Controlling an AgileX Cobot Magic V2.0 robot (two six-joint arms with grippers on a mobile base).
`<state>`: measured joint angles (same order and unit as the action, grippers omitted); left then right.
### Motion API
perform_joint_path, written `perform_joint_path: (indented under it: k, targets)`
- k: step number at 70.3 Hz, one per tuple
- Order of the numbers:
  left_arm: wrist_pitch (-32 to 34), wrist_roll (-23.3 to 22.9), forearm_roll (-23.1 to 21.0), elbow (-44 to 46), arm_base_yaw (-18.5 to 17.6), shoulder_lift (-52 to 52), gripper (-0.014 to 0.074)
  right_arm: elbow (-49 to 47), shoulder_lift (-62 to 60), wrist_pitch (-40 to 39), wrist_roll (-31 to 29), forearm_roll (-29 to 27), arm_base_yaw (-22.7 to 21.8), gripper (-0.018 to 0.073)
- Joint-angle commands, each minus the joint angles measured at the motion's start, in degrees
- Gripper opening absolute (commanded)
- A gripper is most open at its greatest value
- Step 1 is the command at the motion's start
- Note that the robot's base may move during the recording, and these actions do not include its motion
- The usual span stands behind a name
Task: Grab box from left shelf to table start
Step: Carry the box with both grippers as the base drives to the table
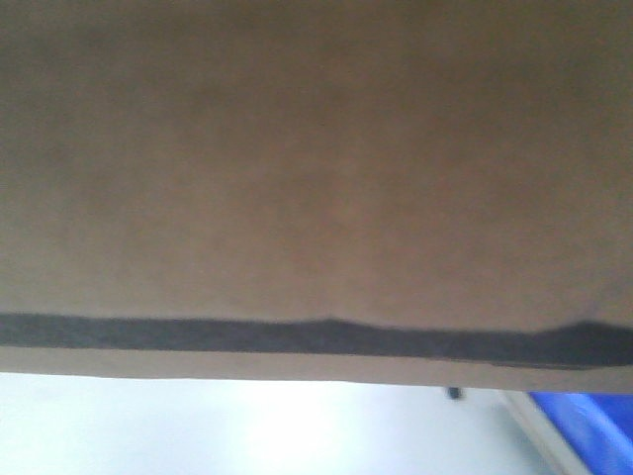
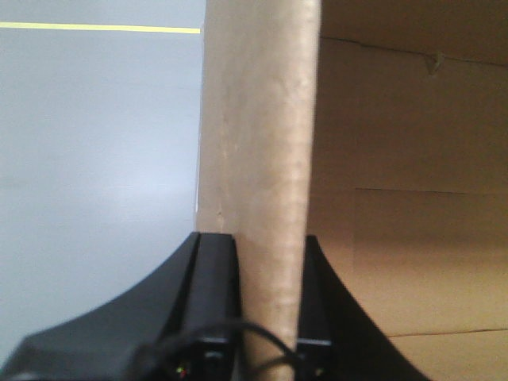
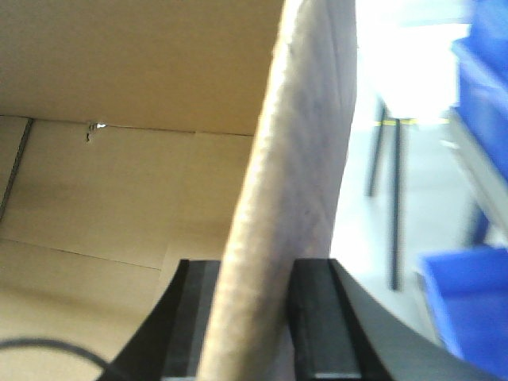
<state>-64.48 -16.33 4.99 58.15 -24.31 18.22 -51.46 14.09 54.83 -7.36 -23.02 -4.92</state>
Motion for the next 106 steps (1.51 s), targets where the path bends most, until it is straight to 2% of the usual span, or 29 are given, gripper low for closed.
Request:
perform_joint_path:
  k: [1, 30, 106]
  targets:
    - [10.28, -2.03, -1.33, 2.42, 0.61, 0.11, -0.0090, -1.53, 1.11, -8.39, -1.25, 4.25, -0.43, 0.0058]
    - [10.28, -2.03, -1.70, 2.42, 3.82, 0.11, -0.0090, -1.53, 1.11, -8.39, -1.25, 4.25, -0.43, 0.0058]
    - [10.28, -2.03, -1.70, 2.42, 3.72, 0.11, -0.0090, -1.53, 1.11, -8.39, -1.25, 4.25, -0.43, 0.0058]
